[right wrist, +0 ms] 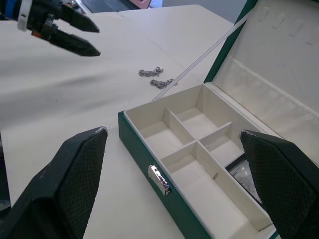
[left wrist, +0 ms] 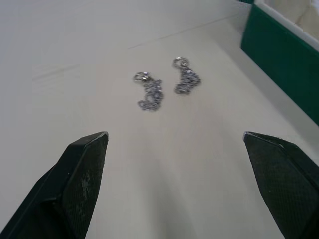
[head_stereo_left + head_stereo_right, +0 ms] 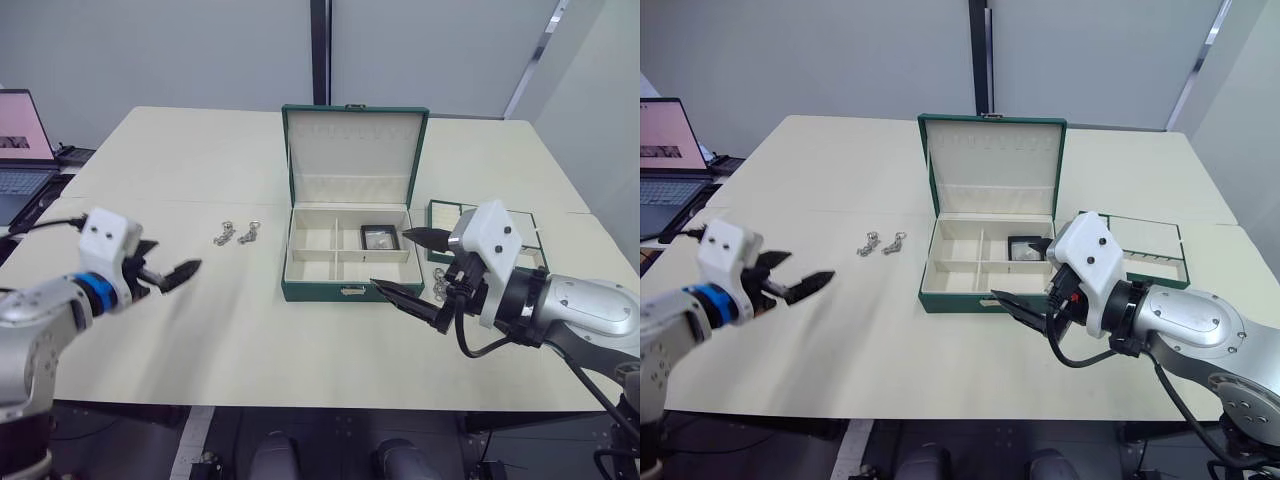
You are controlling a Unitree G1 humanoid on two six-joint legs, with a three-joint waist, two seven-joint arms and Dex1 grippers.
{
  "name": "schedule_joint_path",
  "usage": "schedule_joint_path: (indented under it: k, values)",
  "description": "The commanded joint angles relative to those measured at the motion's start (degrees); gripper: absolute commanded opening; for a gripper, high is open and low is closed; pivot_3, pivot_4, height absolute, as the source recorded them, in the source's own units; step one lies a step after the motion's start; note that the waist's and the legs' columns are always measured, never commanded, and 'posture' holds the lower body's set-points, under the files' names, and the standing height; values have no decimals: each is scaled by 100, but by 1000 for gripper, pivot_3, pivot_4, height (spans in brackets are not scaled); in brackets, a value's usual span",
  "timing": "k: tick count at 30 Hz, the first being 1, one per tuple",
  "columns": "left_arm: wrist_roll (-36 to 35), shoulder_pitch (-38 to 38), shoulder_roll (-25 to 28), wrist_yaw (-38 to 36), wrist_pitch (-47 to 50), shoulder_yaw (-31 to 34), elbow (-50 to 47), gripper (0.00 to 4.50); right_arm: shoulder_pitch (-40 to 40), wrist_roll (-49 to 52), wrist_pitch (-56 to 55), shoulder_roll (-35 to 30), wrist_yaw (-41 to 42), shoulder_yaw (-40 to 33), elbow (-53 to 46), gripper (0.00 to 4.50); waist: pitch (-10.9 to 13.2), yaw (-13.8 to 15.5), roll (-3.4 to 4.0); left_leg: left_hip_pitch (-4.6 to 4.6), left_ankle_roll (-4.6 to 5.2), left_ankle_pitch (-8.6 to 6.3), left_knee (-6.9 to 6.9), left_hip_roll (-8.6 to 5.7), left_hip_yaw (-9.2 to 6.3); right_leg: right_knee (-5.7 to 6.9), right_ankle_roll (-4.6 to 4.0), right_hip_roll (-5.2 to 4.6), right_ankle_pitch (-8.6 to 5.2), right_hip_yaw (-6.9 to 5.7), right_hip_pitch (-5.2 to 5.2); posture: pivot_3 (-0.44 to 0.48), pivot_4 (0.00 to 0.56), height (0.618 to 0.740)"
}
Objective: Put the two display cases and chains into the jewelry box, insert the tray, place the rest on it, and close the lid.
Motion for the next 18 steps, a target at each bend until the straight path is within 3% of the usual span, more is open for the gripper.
schedule_joint_path:
  k: [1, 4, 13, 18]
  values:
    - [178, -582, 100, 198, 74, -290, 360, 4480, -94, -120, -195, -128, 91, 64, 26, 4500, 1, 4, -1, 0, 0, 0, 1, -1, 2, -1, 0, -1, 0, 1, 0, 0, 150, 740]
    - [299, -786, -107, 372, -73, -465, 573, 4480, -71, -222, -297, -146, 106, 133, 56, 4500, 2, 4, 1, -1, -1, 0, 1, 0, 5, -1, 0, -1, 0, 3, -1, 0, 150, 740]
    - [907, -160, -1045, 880, -1493, -768, 964, 4480, 104, -524, -447, -175, 150, 140, 57, 4500, 2, 7, 0, -2, -5, 3, 1, 3, 12, -1, 0, -2, 0, 7, -3, 0, 150, 740]
    - [1173, -285, -1380, 1066, -1970, -988, 1420, 4480, 166, -589, -474, -263, 214, 76, 53, 4500, 3, 28, -2, -3, -6, 4, 2, 3, 11, -1, 0, -2, 0, 4, 0, 0, 150, 740]
